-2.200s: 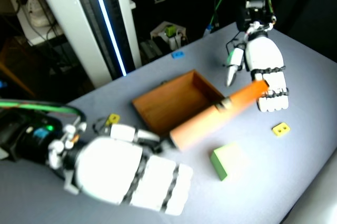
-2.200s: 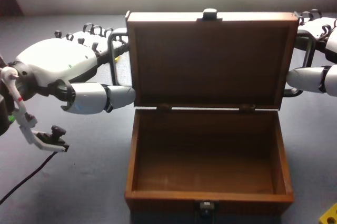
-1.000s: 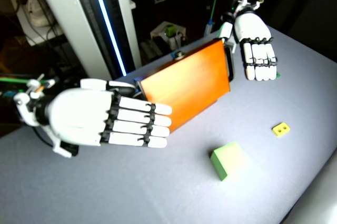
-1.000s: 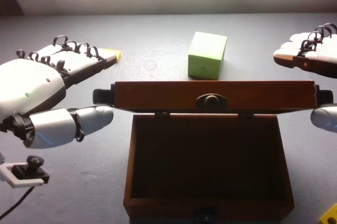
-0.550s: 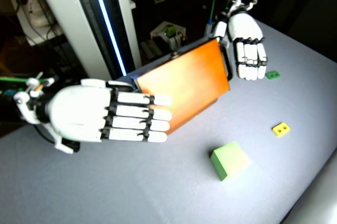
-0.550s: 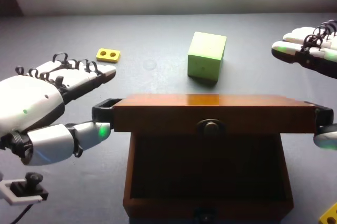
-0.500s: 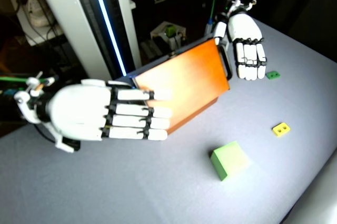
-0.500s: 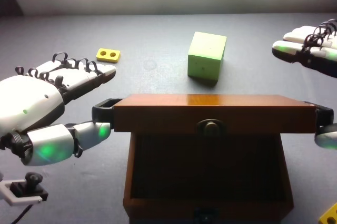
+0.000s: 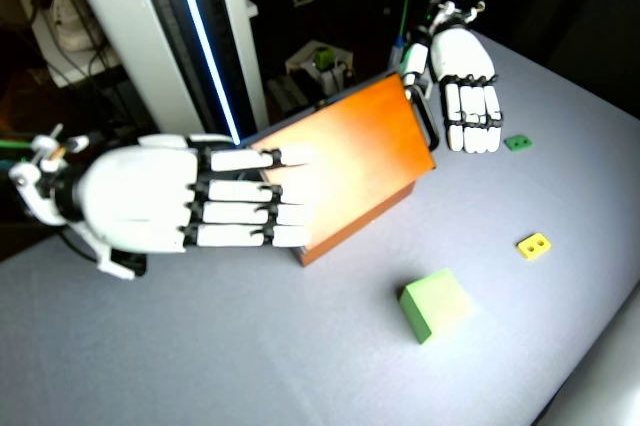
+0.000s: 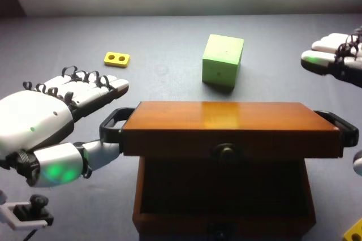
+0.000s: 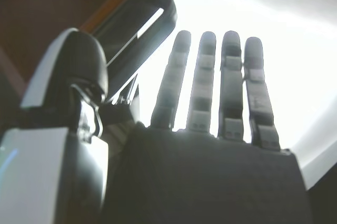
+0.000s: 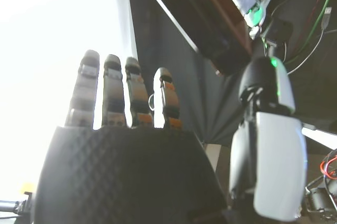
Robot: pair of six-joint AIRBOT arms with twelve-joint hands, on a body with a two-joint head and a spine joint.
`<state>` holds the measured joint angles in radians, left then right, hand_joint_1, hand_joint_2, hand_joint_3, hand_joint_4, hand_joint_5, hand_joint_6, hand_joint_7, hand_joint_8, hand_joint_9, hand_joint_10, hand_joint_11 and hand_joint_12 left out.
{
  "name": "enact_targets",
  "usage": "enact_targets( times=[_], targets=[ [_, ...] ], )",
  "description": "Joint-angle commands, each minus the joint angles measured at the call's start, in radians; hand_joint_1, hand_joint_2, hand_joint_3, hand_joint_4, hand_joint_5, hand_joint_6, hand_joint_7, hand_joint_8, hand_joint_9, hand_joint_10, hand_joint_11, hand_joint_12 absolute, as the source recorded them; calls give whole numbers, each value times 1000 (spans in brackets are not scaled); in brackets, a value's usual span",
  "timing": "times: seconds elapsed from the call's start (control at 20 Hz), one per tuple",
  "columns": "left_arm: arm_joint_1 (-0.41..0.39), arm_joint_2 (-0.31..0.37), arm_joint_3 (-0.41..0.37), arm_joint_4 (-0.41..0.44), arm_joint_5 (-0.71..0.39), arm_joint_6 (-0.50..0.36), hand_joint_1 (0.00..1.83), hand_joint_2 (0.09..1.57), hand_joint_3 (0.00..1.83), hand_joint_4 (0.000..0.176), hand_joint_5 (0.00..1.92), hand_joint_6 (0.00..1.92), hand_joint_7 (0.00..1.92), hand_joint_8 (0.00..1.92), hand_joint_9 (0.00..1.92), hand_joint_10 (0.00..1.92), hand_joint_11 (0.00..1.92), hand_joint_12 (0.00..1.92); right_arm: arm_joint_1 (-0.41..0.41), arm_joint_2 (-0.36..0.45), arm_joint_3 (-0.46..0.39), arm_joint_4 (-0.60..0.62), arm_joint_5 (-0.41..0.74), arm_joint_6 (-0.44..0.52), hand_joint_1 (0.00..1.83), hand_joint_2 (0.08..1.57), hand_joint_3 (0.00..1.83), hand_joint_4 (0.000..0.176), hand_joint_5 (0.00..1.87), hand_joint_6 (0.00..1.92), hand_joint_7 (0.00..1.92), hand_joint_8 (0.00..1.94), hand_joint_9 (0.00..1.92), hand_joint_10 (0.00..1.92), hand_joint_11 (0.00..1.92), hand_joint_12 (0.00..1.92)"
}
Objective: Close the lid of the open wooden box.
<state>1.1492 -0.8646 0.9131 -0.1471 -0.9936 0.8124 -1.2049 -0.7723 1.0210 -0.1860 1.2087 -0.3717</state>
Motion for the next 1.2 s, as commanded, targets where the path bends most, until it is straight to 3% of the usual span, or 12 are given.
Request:
enact_targets(
  times=[0.0, 0.4, 1.0, 1.15],
  targets=[
    [-3, 0, -3, -2, -121, -11, 0, 1414, 0, 0, 56, 2, 74, 2, 82, 1, 0, 159, -4, 3, -4, 36, 117, 10, 411, 1029, 0, 176, 0, 0, 0, 0, 0, 0, 0, 0],
    [53, -6, -25, -15, -128, -26, 0, 1433, 3, 0, 61, 0, 22, 0, 14, 0, 0, 138, -178, 25, -25, 156, 276, 27, 480, 1048, 2, 176, 0, 0, 0, 0, 0, 0, 0, 0],
    [116, -14, -40, -43, -128, -39, 0, 1464, 6, 0, 73, 5, 21, 6, 4, 2, 2, 118, -179, 25, -23, 193, 294, 7, 555, 1028, 0, 176, 0, 0, 0, 0, 0, 0, 0, 0],
    [122, -7, -39, -59, -156, -38, 0, 1419, 0, 0, 87, 0, 79, 6, 72, 7, 0, 191, -179, 25, -21, 200, 301, 2, 545, 1023, 0, 176, 0, 0, 0, 0, 0, 0, 0, 0]
  ],
)
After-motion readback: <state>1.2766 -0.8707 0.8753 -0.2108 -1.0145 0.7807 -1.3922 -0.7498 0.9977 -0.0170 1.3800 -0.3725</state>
